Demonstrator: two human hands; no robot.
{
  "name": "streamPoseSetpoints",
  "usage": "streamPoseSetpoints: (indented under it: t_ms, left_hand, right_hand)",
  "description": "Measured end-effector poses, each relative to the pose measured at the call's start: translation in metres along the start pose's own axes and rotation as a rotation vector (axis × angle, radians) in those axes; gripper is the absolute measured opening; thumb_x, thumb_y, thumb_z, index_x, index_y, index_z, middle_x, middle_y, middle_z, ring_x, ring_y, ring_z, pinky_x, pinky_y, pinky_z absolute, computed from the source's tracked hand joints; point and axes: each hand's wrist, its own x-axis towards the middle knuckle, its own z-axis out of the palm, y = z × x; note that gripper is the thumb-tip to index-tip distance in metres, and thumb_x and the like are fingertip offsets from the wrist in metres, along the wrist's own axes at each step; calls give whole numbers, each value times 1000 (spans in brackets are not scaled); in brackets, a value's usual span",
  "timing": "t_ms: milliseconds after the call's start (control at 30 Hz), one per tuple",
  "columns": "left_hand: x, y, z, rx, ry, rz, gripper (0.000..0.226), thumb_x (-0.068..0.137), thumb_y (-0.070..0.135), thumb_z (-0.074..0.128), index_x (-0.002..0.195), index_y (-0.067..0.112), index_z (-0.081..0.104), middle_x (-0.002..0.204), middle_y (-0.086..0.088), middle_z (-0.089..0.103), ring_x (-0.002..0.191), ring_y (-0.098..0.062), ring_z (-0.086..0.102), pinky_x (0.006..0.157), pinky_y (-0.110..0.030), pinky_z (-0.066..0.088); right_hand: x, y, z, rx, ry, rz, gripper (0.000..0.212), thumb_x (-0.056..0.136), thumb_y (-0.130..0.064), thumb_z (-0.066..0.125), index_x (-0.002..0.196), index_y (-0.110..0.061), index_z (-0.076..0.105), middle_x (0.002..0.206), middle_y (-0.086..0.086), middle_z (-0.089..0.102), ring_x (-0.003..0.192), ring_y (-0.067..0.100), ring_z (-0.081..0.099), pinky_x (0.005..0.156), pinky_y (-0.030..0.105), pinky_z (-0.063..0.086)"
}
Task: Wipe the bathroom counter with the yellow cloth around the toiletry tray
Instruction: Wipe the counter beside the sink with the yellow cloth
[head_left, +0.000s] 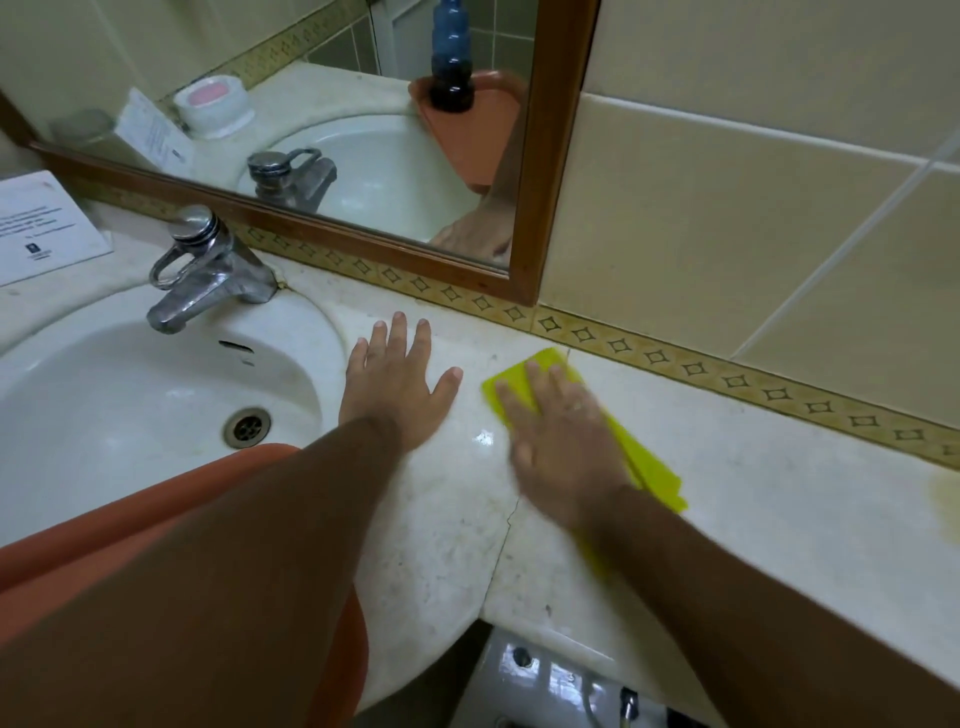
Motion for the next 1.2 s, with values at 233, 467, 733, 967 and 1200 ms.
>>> streamPoseSetpoints:
  t_ms: [233, 467, 733, 967, 1200]
  left_hand:
    - [5, -8, 0, 6, 5, 41, 85, 91, 72, 10, 158, 20, 16, 168, -13, 14, 154, -37, 16, 122, -53, 15]
    - [-10, 21, -24, 193, -130, -44, 106, 71, 86, -16, 159, 29, 0, 170, -8, -4, 154, -40, -2, 119, -61, -2]
    - [-89, 172, 1, 98, -145, 365, 98, 77, 90, -2, 159, 37, 2, 170, -8, -3, 155, -39, 1, 121, -60, 0]
    - [-85, 172, 7, 61, -102, 365, 98, 77, 91, 0, 160, 37, 3, 170, -8, -2, 156, -36, 2, 124, -57, 6]
    - [-84, 170, 6, 64, -110, 354, 100, 76, 92, 4, 160, 38, 6, 170, -7, 0, 155, -37, 4, 123, -59, 7]
  right_hand:
    - [-174, 63, 12, 34, -26, -127, 63, 89, -37, 43, 151, -35, 30, 160, 7, 26, 147, 32, 24, 116, 44, 23]
    - [-316, 142, 2, 35, -94, 485, 62, 95, -54, 19, 154, -35, 10, 163, 0, 7, 151, 27, 9, 118, 41, 19]
    - [-321, 171, 14, 102, 8, 781, 62, 99, -51, 22, 156, -30, 8, 165, 7, 4, 151, 29, -1, 121, 44, 7]
    - [-205, 228, 0, 326, 187, 1385, 66, 100, -38, 25, 155, -7, 9, 164, 15, 6, 150, 33, 1, 122, 47, 6]
    - [-233, 179, 15, 137, 108, 481, 63, 94, -43, 30, 153, -22, 25, 162, 6, 22, 150, 28, 16, 121, 43, 18]
